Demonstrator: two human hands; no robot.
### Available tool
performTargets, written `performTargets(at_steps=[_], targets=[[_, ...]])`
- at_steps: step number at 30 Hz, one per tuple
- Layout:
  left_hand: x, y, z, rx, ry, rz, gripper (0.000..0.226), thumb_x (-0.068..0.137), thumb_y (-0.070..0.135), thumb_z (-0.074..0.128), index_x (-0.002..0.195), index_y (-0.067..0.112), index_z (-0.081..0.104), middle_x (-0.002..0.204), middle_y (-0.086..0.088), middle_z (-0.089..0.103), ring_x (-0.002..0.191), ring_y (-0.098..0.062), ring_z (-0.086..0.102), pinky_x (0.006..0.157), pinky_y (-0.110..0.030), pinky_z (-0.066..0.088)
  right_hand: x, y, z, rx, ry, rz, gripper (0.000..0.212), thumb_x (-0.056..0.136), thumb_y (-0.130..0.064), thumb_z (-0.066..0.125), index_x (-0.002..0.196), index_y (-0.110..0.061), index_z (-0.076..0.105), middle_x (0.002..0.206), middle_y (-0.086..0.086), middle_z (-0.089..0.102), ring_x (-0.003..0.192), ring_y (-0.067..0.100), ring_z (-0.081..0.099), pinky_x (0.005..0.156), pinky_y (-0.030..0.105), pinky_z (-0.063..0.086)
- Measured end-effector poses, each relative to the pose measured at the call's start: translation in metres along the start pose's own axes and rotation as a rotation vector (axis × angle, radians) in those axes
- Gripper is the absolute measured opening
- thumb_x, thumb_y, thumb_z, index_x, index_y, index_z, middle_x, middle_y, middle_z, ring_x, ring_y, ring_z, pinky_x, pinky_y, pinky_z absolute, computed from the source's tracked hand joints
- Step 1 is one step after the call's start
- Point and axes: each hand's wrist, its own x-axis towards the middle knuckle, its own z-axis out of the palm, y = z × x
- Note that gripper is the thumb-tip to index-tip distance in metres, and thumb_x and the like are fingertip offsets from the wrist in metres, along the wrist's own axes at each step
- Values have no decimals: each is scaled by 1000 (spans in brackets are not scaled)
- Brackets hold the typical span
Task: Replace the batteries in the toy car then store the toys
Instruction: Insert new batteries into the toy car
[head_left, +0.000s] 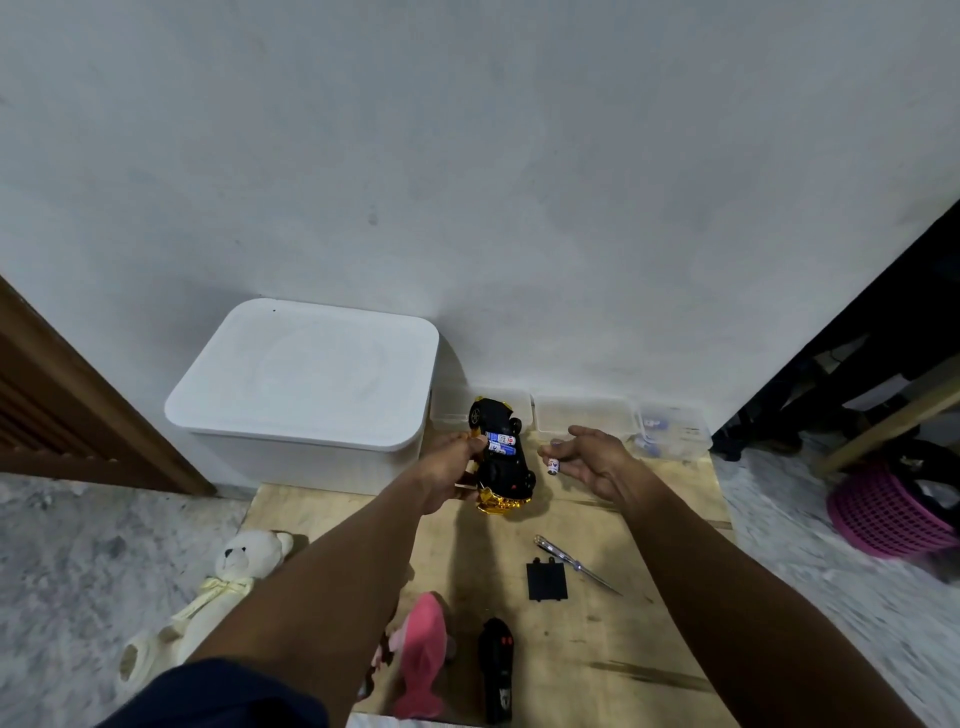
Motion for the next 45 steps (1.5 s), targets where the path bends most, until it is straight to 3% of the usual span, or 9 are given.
performTargets(at_steps=[3,7,11,14,19,28,32,38,45], targets=[[0,1,0,-6,10,0,32,103,27,48,129,9,55,119,-18,64,88,-32,64,77,-42,50,1,1,1,19,-61,-11,60,84,18,62,136,-7,46,110,16,68,94,31,73,80,42,59],[-1,1,1,-11,14,2,33,103,28,48,128,8,55,118,-17,63,89,-32,63,79,-43,49,-7,-4,6,-166,-121,-93,42,85,-1,74,122,-15,59,110,9,75,92,24,75,67,40,62],[-3,2,3,-19,21,-2,33,104,27,47,130,8,54,124,-19,62,88,-31,63,80,-43,50,-8,-4,15,-363,-118,-208,38,82,8,73,117,-5,66,106,12,74,85,21,71,64,31,59],[-4,2,3,-22,32,-4,32,104,27,47,128,9,55,125,-19,62,92,-32,63,83,-44,50,-7,-2,20,-431,-102,-303,38,73,14,78,104,-3,65,98,15,63,81,26,70,65,37,63],[-7,4,5,-15,36,2,32,104,27,46,128,9,55,114,-15,62,87,-30,62,82,-43,50,-9,2,27,-557,-75,-402,33,71,0,86,96,-6,65,80,10,70,60,19,64,51,28,53],[-13,5,5,-30,28,9,28,106,25,39,123,12,57,111,-11,64,92,-30,62,83,-42,49,-9,7,29,-529,-102,-428,34,79,3,78,109,-7,67,105,16,73,93,26,72,67,33,61],[-14,6,4,-44,39,17,28,106,24,40,122,11,58,105,-11,66,92,-31,63,79,-41,49,-10,15,30,-611,18,-514,33,73,-10,87,95,-10,63,88,9,72,82,20,72,60,30,58],[-14,9,5,-59,43,26,28,106,24,40,125,12,57,111,-12,67,95,-32,65,78,-41,51,-6,29,33,-663,191,-640,22,70,-24,90,77,-15,70,81,0,72,76,12,68,67,27,55],[-11,8,8,-90,66,43,21,106,22,41,115,14,59,108,-11,68,99,-34,66,94,-48,51,-11,36,41,-737,139,-670,11,87,-21,76,80,-12,75,83,-2,72,81,10,66,63,14,45]])
